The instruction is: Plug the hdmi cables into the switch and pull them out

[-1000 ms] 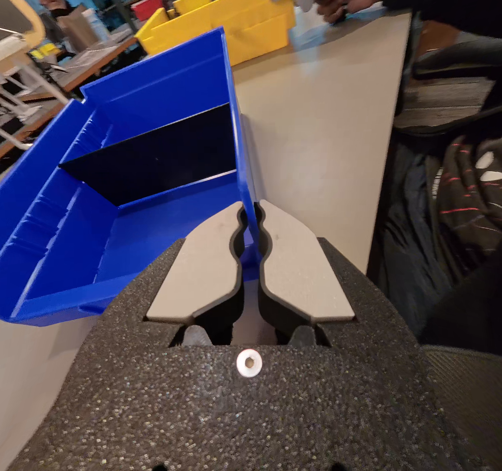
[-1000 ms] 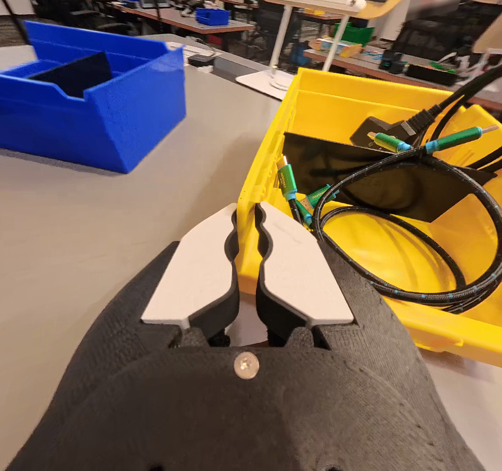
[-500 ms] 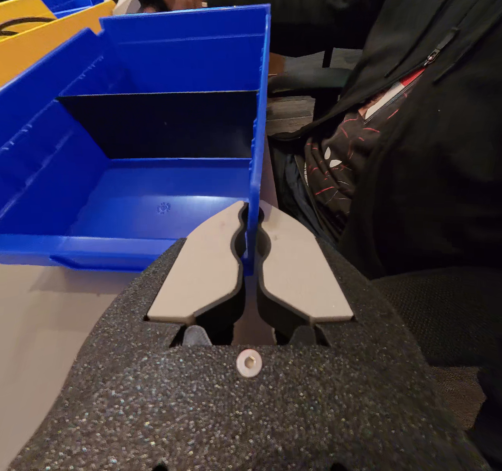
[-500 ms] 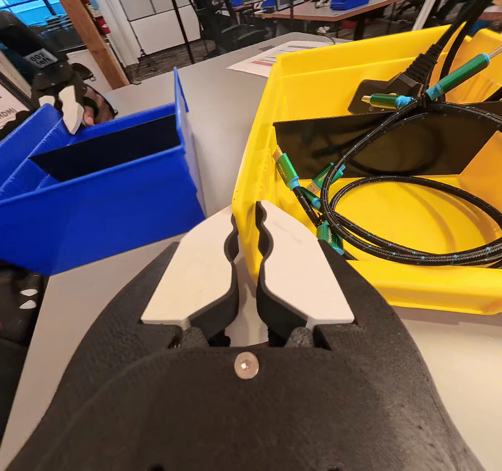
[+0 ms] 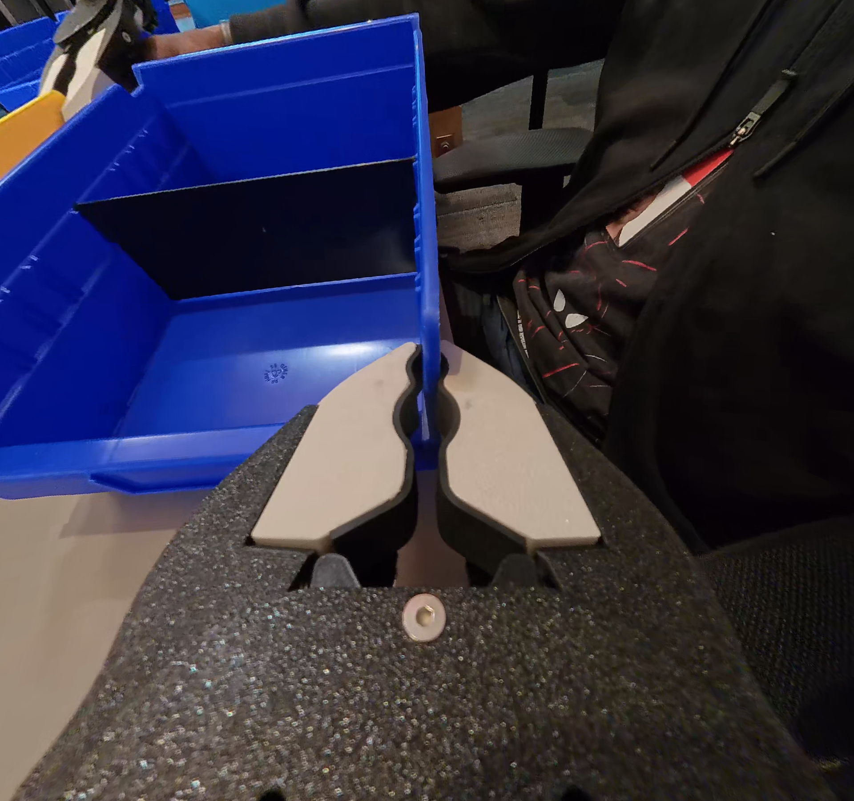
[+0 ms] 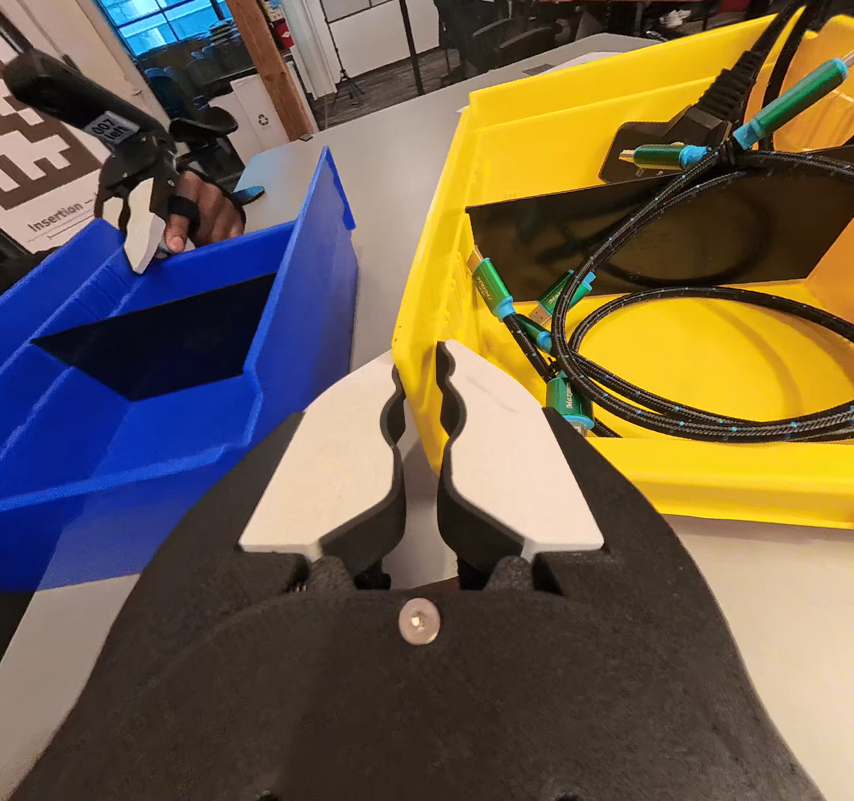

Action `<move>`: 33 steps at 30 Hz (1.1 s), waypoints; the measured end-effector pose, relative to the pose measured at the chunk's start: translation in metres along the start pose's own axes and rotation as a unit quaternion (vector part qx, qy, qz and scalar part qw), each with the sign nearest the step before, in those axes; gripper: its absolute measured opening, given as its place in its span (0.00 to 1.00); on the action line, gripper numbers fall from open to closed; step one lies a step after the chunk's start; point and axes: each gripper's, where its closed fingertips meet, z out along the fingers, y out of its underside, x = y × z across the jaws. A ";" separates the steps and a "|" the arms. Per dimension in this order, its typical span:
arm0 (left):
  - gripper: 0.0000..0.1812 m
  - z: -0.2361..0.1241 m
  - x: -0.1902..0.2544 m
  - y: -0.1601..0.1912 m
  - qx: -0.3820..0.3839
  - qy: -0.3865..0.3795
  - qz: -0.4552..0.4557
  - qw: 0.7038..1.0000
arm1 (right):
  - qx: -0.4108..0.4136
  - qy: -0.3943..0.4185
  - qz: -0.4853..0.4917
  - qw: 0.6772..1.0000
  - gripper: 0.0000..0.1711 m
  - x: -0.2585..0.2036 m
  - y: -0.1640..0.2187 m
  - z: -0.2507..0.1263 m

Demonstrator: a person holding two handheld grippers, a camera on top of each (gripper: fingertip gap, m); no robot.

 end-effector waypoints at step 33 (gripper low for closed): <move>0.34 -0.107 -0.243 -0.055 0.057 -0.349 -0.296 0.887 | -0.153 0.164 0.149 0.963 0.51 -0.076 0.003 -0.081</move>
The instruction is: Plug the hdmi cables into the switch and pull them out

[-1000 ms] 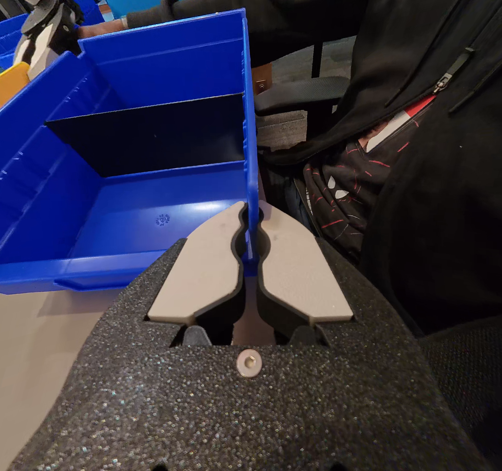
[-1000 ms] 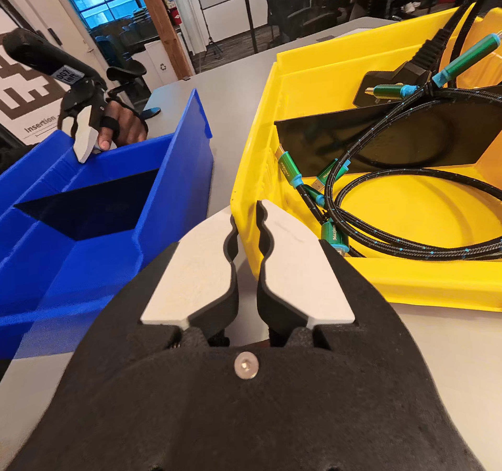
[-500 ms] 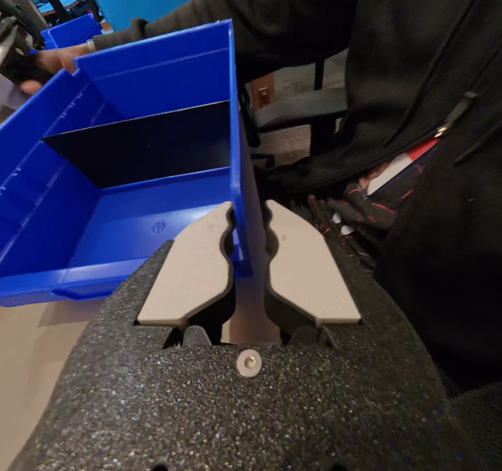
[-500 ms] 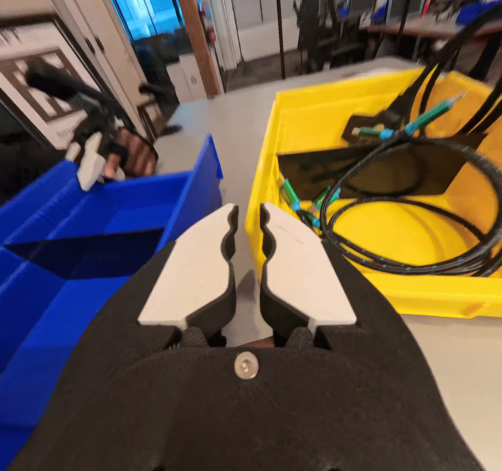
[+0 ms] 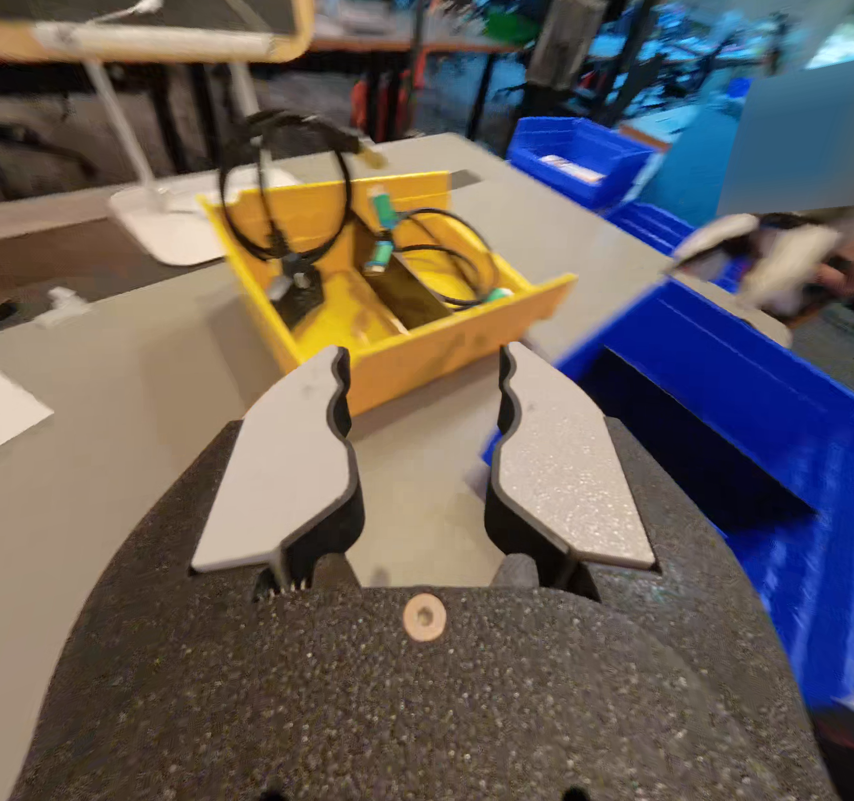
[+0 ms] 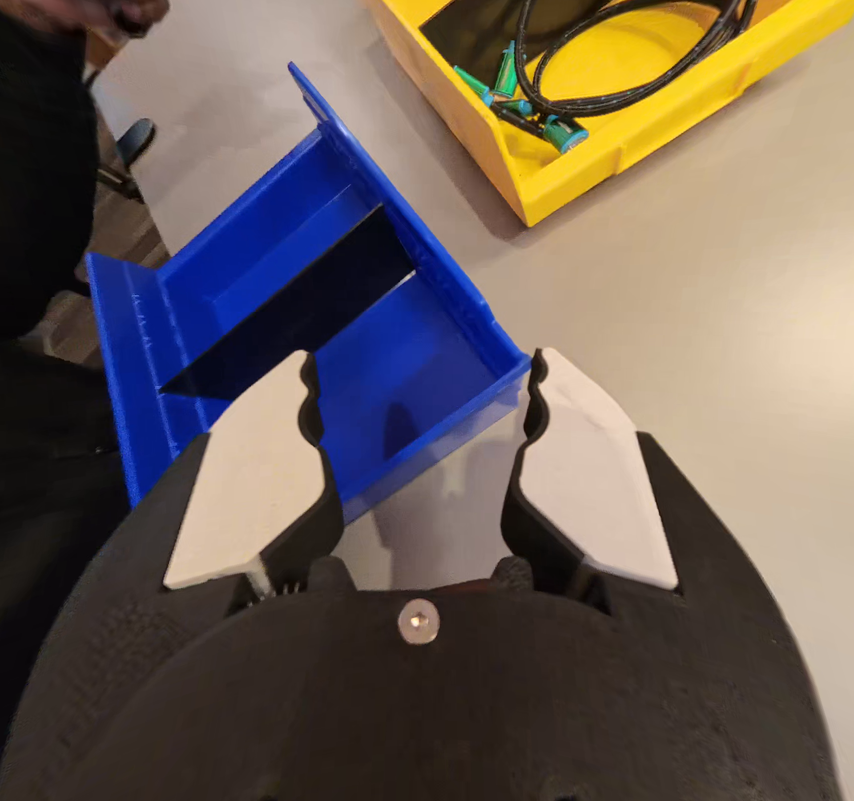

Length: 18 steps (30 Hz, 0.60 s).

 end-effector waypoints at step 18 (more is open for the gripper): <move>0.09 0.134 -0.145 0.035 -0.267 -0.083 0.004 0.960 | -0.158 -0.017 0.005 0.987 0.22 -0.036 0.070 -0.004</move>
